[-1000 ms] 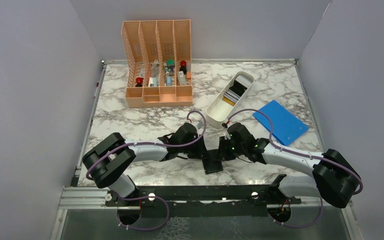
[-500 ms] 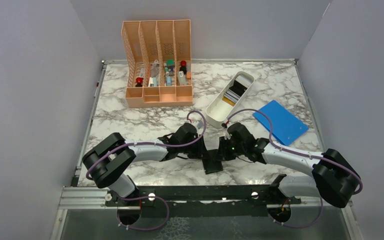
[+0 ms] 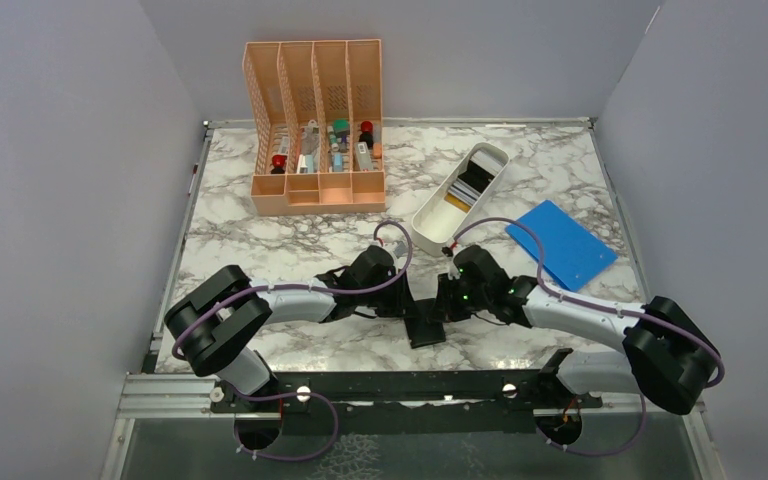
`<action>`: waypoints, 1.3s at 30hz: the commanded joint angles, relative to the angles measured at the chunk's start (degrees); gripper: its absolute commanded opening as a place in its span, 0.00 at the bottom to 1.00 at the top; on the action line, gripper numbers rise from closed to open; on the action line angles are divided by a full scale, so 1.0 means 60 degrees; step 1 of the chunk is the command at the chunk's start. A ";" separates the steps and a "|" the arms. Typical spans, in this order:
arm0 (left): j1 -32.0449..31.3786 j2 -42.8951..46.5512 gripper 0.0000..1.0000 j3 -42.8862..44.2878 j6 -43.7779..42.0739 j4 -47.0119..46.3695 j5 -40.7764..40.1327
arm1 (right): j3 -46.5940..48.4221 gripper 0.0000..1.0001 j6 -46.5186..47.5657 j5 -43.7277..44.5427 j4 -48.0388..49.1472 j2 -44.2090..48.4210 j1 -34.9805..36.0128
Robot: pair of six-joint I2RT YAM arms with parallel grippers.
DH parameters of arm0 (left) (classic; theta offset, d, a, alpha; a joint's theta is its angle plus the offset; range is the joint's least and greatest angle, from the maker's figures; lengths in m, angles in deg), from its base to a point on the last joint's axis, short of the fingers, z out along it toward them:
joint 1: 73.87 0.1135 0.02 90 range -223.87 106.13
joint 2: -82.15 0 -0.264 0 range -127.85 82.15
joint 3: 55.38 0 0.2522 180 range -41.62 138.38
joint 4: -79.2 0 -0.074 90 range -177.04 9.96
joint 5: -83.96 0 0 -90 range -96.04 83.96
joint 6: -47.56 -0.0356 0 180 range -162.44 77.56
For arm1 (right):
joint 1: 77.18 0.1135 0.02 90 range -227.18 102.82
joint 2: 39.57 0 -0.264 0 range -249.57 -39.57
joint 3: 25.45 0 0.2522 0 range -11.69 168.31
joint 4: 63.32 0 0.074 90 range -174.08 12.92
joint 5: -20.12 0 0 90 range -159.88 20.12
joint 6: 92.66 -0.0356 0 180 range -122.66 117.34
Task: Put the credit cards into the card holder
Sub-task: Close the card holder at the center of the board.
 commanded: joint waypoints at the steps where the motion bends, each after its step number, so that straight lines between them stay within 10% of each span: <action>1: -0.0021 -0.0233 0.25 -0.0086 -0.0091 0.0024 -0.0380 | 0.0104 0.13 0.0145 0.0252 -0.0315 -0.0244 0.0157; 39: -0.0029 0.0049 0.25 -0.0454 0.0078 -0.0272 -0.0274 | 0.0525 0.13 -0.0197 0.2390 -0.1859 -0.1590 0.1162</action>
